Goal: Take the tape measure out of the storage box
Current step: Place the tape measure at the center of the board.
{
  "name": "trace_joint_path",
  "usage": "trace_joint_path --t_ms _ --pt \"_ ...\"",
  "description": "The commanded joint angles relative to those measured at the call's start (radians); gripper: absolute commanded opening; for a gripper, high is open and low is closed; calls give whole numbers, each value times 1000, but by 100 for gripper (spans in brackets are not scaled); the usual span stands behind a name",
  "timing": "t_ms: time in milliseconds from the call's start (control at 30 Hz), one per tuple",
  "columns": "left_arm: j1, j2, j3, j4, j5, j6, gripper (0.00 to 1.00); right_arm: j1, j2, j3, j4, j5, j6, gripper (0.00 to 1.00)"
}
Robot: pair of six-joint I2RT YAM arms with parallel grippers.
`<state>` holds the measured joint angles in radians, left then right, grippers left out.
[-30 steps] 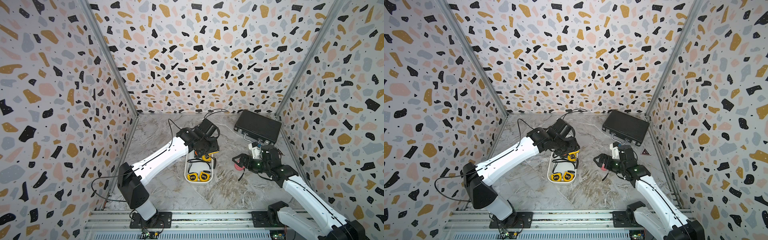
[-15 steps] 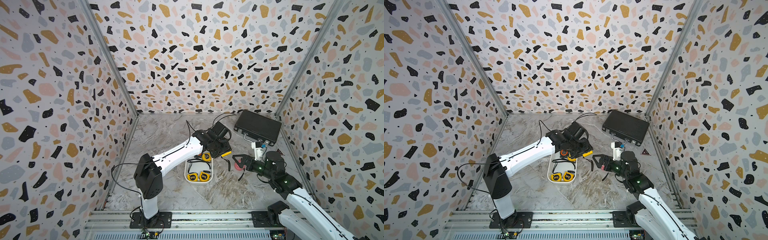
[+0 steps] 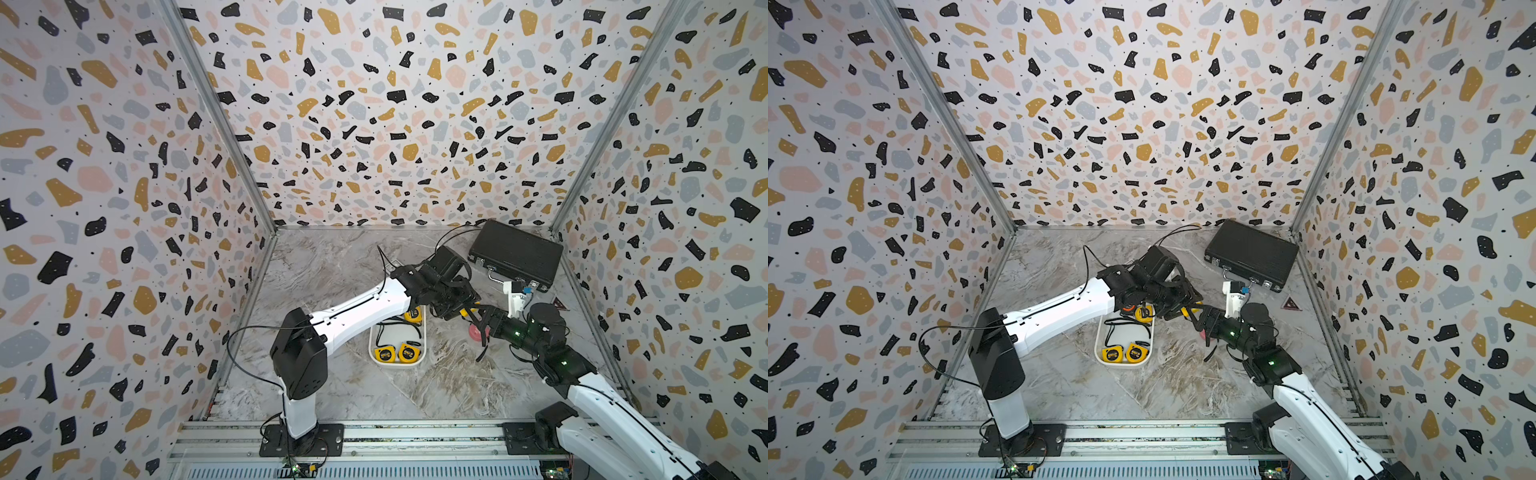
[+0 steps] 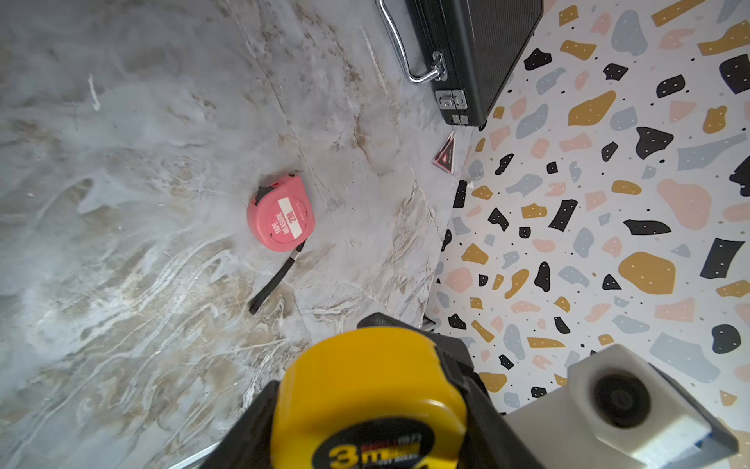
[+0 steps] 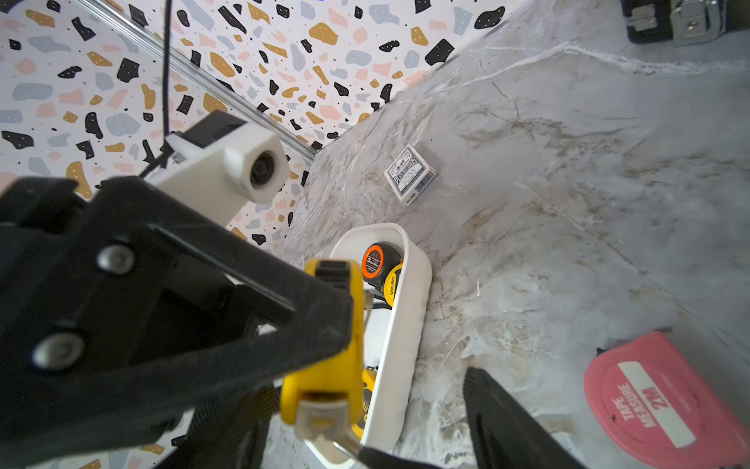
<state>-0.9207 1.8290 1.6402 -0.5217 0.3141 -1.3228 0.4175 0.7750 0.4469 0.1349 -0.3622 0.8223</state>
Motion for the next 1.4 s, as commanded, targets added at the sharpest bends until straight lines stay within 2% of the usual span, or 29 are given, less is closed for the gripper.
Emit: trace_joint_path --t_ms 0,133,300,367,433,533,567,600,700,800,900,1367 --pt "-9 -38 -29 68 47 -34 0 4 7 3 68 12 0 66" --pt "-9 -50 -53 81 51 -46 0 4 3 -5 68 13 6 43" --pt "-9 -53 -58 81 56 -47 0 4 -6 -19 59 1 24 23" --pt "-7 -54 -64 76 47 -34 27 4 -8 -29 57 0 31 18" --pt "3 -61 -75 66 40 -16 58 4 1 -42 66 -4 45 14" --pt "31 -80 -66 -30 -8 59 88 4 33 -63 106 -28 77 11" --pt "40 -89 -54 -77 -38 96 96 4 45 -69 120 -38 90 11" --pt "49 -99 -37 -133 -76 140 100 4 61 -72 136 -52 101 10" --pt "78 -126 -2 -267 -166 252 100 4 110 -82 169 -98 122 10" --pt "113 -158 -31 -300 -199 307 100 4 188 -109 241 -147 156 10" --pt "145 -187 -70 -299 -215 332 100 15 259 -135 313 -173 200 10" --pt "179 -241 -197 -263 -207 367 100 98 488 -102 262 -158 196 11"
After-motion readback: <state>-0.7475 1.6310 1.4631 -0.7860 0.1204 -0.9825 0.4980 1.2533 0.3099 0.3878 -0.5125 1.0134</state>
